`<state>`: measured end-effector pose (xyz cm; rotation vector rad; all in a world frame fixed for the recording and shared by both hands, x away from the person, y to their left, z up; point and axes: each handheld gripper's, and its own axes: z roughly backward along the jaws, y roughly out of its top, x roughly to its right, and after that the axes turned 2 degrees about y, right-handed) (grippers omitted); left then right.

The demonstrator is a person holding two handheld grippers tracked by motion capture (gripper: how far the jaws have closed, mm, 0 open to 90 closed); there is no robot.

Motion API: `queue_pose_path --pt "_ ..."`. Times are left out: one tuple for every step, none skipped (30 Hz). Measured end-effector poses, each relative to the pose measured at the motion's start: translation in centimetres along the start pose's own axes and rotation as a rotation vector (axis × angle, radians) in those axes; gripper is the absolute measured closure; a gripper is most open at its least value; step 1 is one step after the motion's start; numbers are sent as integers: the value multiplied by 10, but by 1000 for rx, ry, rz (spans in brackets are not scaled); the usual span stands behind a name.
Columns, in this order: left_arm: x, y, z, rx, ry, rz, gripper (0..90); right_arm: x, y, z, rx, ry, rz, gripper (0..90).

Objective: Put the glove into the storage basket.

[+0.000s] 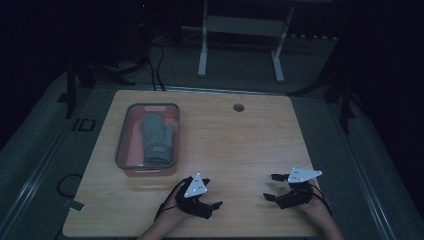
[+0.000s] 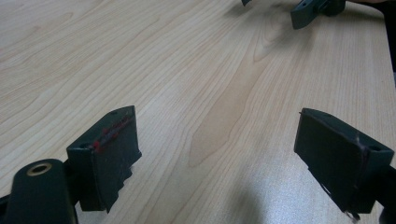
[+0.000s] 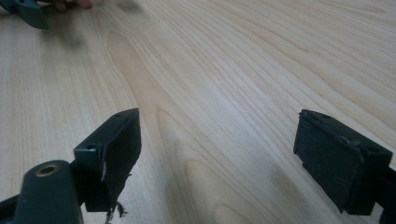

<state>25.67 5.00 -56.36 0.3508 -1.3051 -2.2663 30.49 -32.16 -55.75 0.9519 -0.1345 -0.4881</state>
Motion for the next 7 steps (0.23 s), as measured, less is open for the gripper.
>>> queue_pose_path --pt "0 0 0 1 4 2 143 0 0 0 3 -2 -2 151" --pt "0 0 1 12 14 0 143 1 0 0 4 -3 -5 151" --pt "0 0 1 15 19 0 143 1 0 1 5 -3 -7 151" --pt "-1 -1 1 15 16 3 143 1 -1 1 8 -7 -6 151" --pt "-1 -1 1 17 16 3 143 1 -1 1 8 -8 -8 151" --pt "-1 -1 1 16 16 2 143 1 -1 0 4 -9 -7 151" --pt "-1 -1 1 17 16 1 143 1 -1 0 2 -14 -3 150"
